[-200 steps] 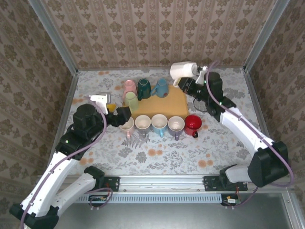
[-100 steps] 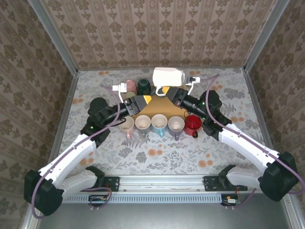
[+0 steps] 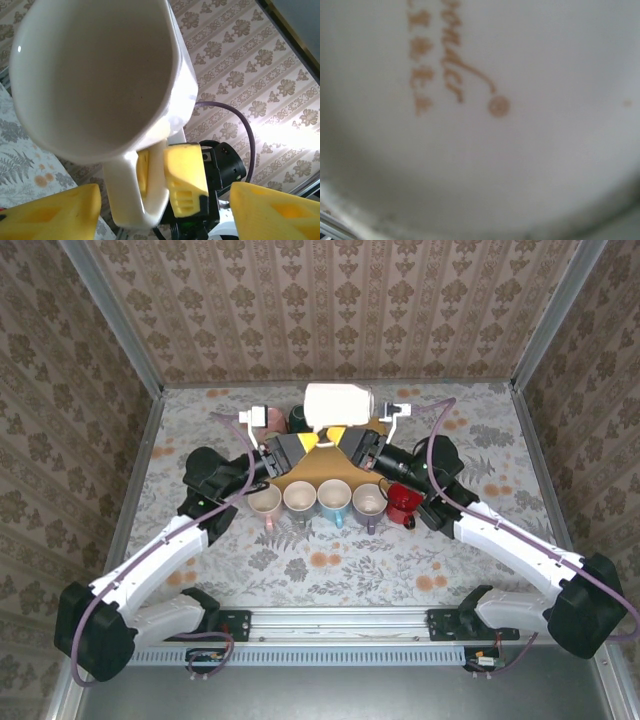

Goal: Turn the mug right side up

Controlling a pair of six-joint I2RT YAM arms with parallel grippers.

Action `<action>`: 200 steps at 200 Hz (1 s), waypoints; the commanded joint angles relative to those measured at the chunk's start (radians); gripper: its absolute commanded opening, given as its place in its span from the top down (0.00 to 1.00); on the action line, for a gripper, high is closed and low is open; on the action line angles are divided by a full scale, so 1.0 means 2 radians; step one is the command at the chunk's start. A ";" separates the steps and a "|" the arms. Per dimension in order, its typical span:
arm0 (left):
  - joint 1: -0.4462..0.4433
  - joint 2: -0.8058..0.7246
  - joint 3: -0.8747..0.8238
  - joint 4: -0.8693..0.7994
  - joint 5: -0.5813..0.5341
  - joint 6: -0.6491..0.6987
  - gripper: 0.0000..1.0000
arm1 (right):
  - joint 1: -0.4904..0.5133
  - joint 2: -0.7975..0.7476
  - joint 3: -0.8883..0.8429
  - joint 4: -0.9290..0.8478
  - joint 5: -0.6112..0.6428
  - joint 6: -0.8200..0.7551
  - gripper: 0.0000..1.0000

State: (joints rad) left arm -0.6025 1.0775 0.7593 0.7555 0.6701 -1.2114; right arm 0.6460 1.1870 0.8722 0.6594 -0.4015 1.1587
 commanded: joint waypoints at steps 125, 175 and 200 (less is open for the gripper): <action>0.000 -0.028 -0.014 0.045 0.015 0.014 1.00 | 0.027 -0.041 -0.008 -0.015 0.015 -0.058 0.35; -0.001 -0.150 0.039 -0.292 -0.042 0.232 1.00 | 0.027 -0.113 0.009 -0.221 0.120 -0.158 0.17; -0.004 -0.185 0.069 -0.440 -0.077 0.318 1.00 | 0.027 -0.133 0.029 -0.340 0.179 -0.224 0.19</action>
State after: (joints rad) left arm -0.6037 0.7784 0.7967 0.1802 0.6132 -0.8570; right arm 0.6968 0.9527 0.8639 0.2810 -0.2050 0.8825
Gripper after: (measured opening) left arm 0.162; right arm 0.820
